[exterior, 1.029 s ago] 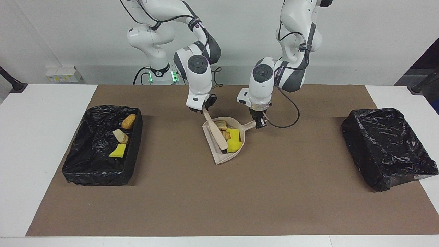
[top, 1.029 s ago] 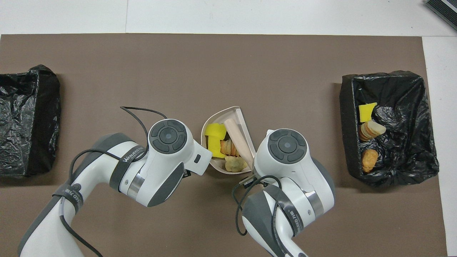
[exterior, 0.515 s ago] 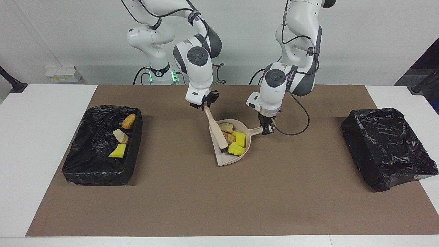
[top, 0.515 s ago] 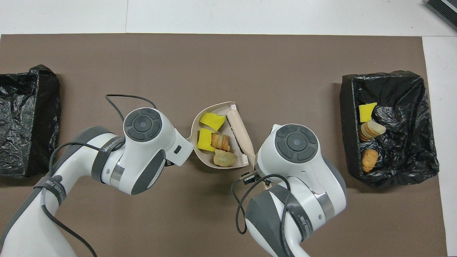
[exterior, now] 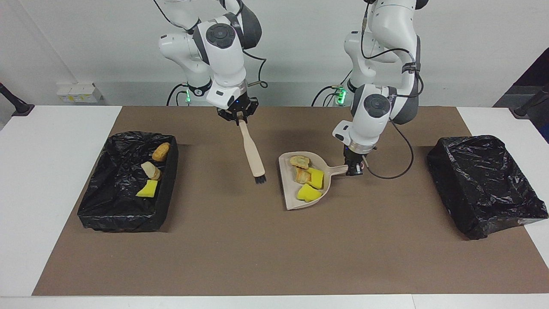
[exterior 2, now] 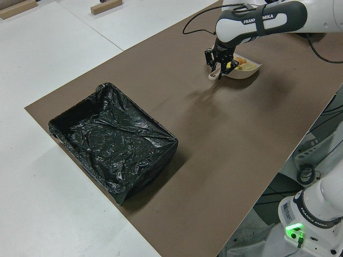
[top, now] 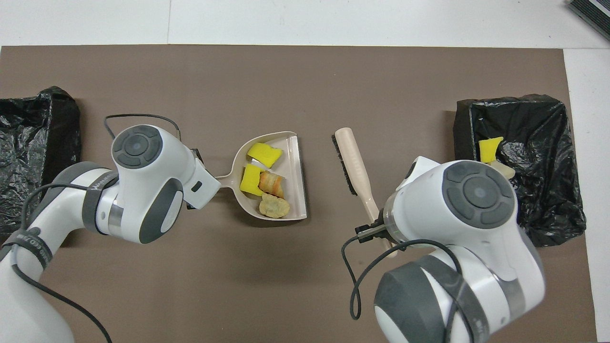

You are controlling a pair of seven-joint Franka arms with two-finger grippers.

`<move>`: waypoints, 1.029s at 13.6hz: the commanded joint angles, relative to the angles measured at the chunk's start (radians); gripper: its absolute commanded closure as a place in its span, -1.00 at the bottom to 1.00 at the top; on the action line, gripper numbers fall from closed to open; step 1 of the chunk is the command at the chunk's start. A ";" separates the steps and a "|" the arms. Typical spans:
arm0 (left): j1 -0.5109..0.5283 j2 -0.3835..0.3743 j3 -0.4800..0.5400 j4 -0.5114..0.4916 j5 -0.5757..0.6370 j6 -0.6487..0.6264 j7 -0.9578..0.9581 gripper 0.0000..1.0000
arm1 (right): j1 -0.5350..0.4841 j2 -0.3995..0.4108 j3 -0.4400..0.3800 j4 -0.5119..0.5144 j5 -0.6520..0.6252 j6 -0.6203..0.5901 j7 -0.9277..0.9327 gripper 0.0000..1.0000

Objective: Sweep and dump trash in bin
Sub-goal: 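Pull the loaded dustpan back with the left gripper while the right withdraws, then carry the dustpan to the bin nearest the left arm and tip it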

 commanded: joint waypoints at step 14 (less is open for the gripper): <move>0.420 0.022 -0.001 0.402 -0.072 -0.393 0.495 1.00 | 0.462 0.034 0.030 -0.122 0.033 0.199 0.747 1.00</move>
